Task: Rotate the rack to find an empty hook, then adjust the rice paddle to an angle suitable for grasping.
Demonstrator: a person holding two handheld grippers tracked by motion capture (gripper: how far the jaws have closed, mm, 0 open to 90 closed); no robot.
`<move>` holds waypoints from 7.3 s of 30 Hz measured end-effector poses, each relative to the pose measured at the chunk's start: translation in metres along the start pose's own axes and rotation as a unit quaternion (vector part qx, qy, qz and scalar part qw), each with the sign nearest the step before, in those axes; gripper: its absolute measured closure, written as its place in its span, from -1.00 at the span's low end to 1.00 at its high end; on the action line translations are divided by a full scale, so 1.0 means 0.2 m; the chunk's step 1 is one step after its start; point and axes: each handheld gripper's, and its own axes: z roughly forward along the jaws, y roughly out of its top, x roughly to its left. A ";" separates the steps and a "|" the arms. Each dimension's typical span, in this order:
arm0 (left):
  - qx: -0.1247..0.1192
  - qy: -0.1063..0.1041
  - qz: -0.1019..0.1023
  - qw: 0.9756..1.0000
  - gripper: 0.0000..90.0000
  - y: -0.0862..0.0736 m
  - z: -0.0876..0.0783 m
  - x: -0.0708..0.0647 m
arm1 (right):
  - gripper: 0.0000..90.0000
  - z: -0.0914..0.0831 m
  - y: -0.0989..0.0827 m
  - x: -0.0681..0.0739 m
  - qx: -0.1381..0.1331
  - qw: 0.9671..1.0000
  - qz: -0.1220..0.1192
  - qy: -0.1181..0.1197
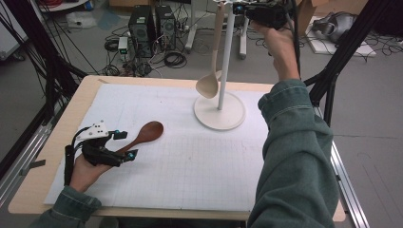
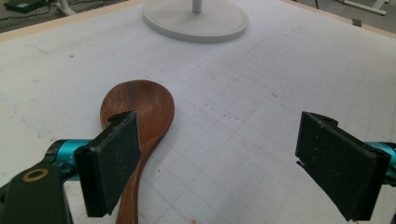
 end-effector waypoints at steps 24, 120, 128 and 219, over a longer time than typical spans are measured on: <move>-0.001 0.003 -0.004 1.000 -0.68 -0.01 -0.01 0.02 | -0.06 -0.17 -0.34 0.20 0.008 0.996 -0.017 0.085; 0.183 0.042 0.024 0.982 0.54 -0.06 0.15 0.22 | -0.54 -0.39 -1.42 0.58 0.060 0.997 0.017 0.051; 0.194 0.046 0.023 0.980 0.60 -0.07 0.18 0.23 | -0.54 -0.41 -1.41 0.60 0.053 0.998 0.011 0.041; 0.185 -0.195 0.119 0.956 0.73 -0.07 0.35 -0.07 | -0.54 -0.26 -1.50 0.65 0.124 0.990 -0.017 0.071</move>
